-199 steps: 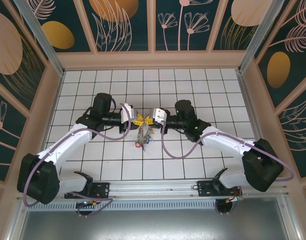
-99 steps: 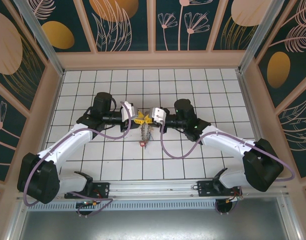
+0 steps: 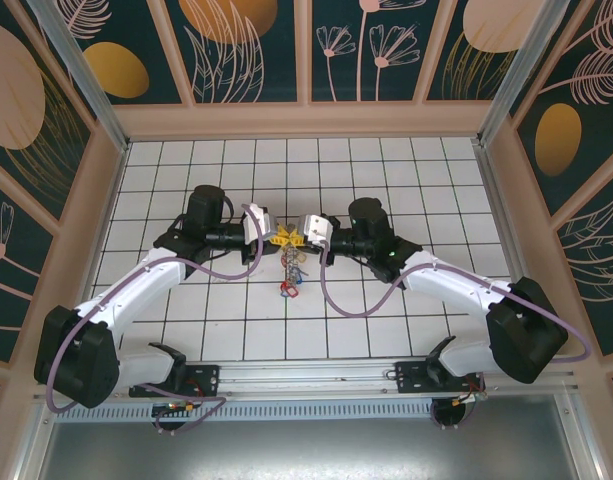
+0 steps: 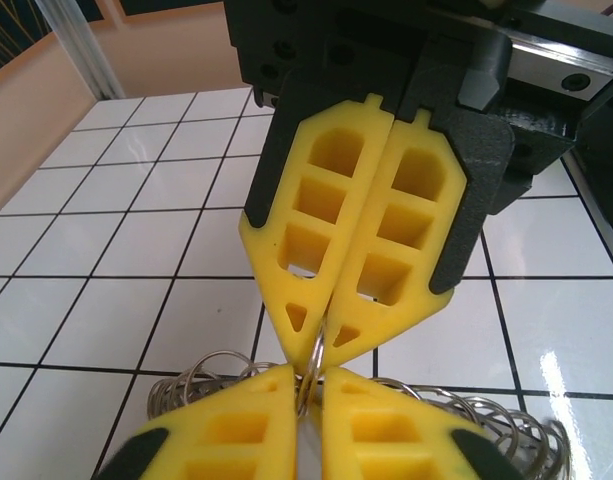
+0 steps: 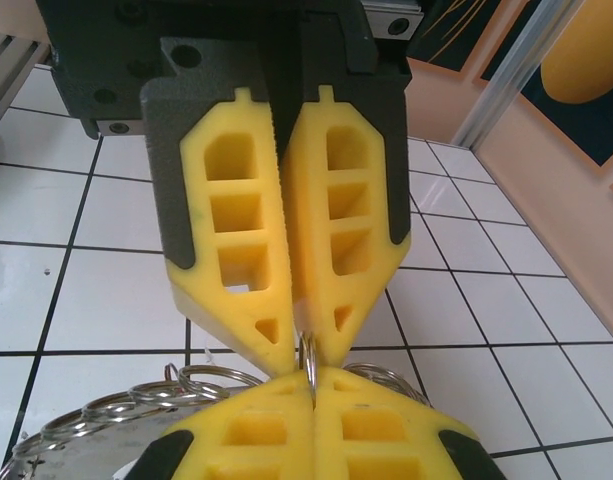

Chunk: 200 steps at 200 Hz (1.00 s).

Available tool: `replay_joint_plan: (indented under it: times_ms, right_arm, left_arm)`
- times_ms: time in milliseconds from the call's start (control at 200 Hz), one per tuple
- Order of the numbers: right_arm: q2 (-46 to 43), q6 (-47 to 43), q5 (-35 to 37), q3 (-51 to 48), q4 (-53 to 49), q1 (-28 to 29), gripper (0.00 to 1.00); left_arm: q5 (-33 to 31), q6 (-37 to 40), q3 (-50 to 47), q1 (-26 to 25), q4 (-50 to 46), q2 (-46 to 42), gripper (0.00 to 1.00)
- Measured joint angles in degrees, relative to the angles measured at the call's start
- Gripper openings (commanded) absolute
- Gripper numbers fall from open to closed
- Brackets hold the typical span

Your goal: Put the keys on the keyring

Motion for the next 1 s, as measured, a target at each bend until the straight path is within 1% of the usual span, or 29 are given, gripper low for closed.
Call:
replay_joint_plan:
  times_ms: [30, 140, 195, 245, 300, 470, 701, 886, 1001]
  right_arm:
    - [-0.02, 0.00, 0.02, 0.00, -0.11, 0.00, 0.00]
    - [-0.02, -0.02, 0.00, 0.00, -0.66, 0.00, 0.00]
    - [-0.04, -0.13, 0.02, 0.00, -1.07, 0.00, 0.08]
    - [-0.11, -0.87, 0.15, 0.17, -2.43, 0.00, 0.18]
    - [-0.11, -1.99, 0.35, 0.92, -4.63, -0.04, 0.24]
    - [-0.11, -5.42, -1.49, 5.33, -12.98, -0.33, 0.30]
    - [0.33, -7.45, -3.87, 9.05, -19.71, -1.51, 0.32]
    - [3.04, -7.58, -5.57, 10.64, -21.14, -1.55, 0.32]
    - [4.55, -7.67, -5.95, 11.15, -21.86, -1.55, 0.30]
  left_arm:
    - [-0.17, 0.26, -0.11, 0.00, 0.02, -0.11, 0.00]
    - [-0.57, 0.81, -0.33, -0.02, -0.02, -0.26, 0.00]
    - [-0.87, 1.16, -0.33, -0.15, -0.28, -0.26, 0.00]
    - [-1.44, 2.12, -0.33, -0.33, -1.05, -0.26, 0.00]
    - [-2.38, 3.15, -0.31, -0.72, -2.58, -0.26, 0.00]
    - [-7.45, 6.91, 0.44, -0.87, -6.78, -0.26, 0.00]
    - [-10.43, 10.36, 2.19, -1.03, -10.51, -0.26, 0.00]
    - [-11.76, 12.20, 3.21, -1.86, -12.28, -0.26, 0.00]
    - [-11.85, 12.63, 3.37, -2.03, -12.55, -0.26, 0.00]
